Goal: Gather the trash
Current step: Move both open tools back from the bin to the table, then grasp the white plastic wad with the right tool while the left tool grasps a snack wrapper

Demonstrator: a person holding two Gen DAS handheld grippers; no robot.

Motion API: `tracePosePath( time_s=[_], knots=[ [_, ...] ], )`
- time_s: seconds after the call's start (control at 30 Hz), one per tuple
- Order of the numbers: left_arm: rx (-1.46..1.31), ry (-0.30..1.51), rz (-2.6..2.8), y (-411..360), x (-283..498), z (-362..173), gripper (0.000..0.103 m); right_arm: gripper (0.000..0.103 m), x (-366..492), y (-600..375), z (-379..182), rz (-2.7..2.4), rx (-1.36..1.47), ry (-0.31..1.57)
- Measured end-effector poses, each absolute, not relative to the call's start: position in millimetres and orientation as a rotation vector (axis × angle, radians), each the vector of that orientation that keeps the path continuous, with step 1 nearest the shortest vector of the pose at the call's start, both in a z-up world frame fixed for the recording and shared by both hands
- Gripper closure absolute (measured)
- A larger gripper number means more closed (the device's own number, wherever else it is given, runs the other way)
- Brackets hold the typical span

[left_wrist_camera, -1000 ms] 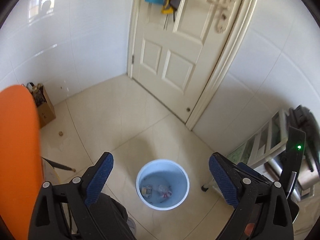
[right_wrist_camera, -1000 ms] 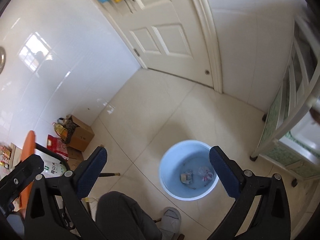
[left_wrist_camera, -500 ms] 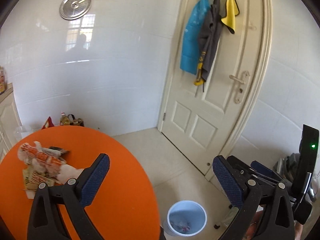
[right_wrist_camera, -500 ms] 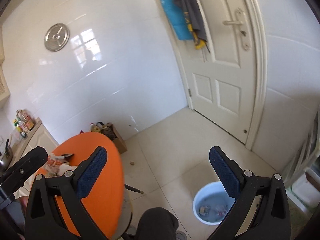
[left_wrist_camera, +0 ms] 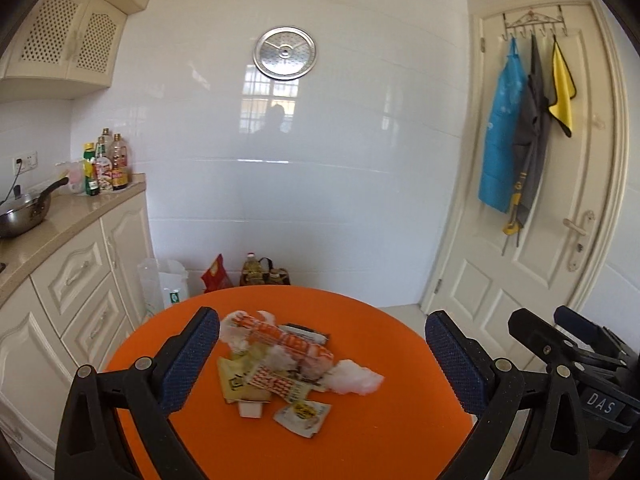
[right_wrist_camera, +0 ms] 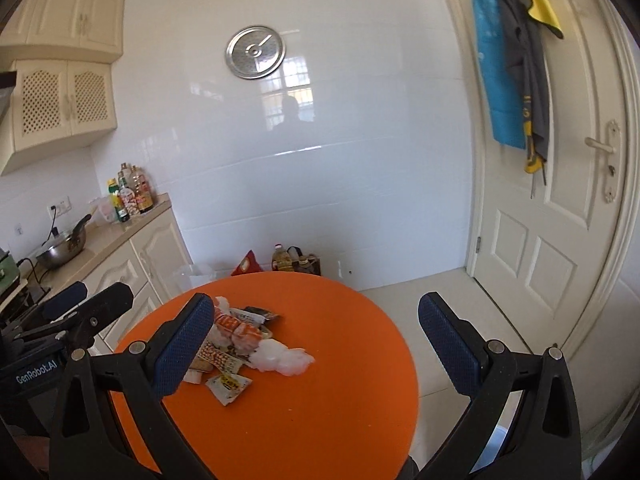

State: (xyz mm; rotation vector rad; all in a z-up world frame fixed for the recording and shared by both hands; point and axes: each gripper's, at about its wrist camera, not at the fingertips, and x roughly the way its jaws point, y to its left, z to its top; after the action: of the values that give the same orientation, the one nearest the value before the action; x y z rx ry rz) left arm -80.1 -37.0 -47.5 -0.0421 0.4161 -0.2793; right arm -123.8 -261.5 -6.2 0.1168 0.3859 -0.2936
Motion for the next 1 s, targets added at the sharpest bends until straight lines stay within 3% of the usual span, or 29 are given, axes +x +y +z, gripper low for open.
tracePosePath(
  time_s=[0.27, 0.5, 1.0],
  knots=[
    [-0.029, 0.42, -0.136, -36.8, -92.7, -65.1, 0.001, 0.0, -97.1, -237.2, -15.1, -0.219, 0.033, 0.412],
    [-0.05, 0.489, -0.1, -55.1, -74.8, -74.1, 0.001, 0.0, -63.0, -240.0, -54.8, -0.209, 0.008, 0.54],
    [-0.049, 0.687, -0.097, -90.4, 25.2, -92.7, 0.001, 0.001, 14.4, -257.8, -150.0, -0.177, -0.023, 0.793]
  ],
)
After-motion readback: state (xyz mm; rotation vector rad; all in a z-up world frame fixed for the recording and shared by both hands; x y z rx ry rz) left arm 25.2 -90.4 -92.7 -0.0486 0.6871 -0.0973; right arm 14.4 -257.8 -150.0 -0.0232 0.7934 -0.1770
